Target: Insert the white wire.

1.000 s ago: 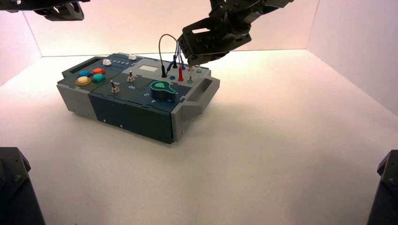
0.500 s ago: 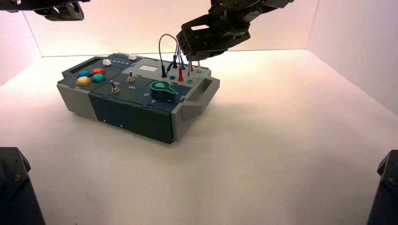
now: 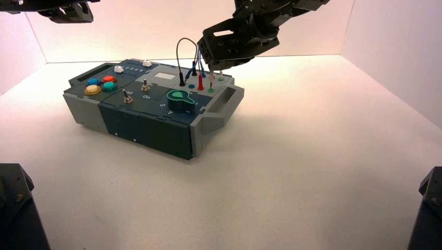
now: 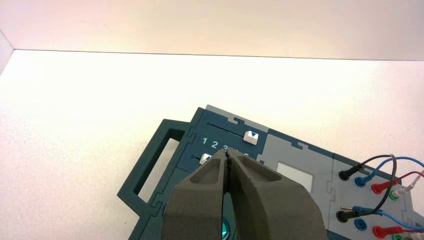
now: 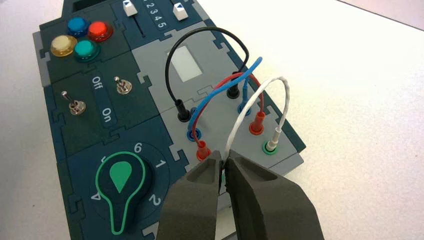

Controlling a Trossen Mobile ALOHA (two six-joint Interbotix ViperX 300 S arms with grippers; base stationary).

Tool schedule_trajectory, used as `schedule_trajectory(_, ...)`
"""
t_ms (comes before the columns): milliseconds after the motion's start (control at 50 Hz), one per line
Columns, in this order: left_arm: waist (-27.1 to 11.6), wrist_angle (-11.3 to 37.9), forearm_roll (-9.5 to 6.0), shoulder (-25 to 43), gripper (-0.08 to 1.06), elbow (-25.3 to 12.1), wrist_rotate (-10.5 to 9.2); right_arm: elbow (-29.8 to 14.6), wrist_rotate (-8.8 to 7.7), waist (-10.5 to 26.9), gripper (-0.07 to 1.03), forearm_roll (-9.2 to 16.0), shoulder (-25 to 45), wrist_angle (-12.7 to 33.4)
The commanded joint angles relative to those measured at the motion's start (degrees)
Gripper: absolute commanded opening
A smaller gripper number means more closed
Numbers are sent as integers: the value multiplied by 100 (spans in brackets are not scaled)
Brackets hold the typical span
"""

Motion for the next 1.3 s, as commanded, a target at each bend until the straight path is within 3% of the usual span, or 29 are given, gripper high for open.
schedule_trajectory(20,44,-62,18,-35,-3,-79,9,-70,0,18,-2,18,-141,9)
schedule_trajectory(480,44,-62,9,-35,-3,-79,9,-466,-18,18,-2,-9,211,527)
schedule_trajectory(1300,44,-53,18,-26,-3,-79,9,-255,-9,18,-2,0,-9,211)
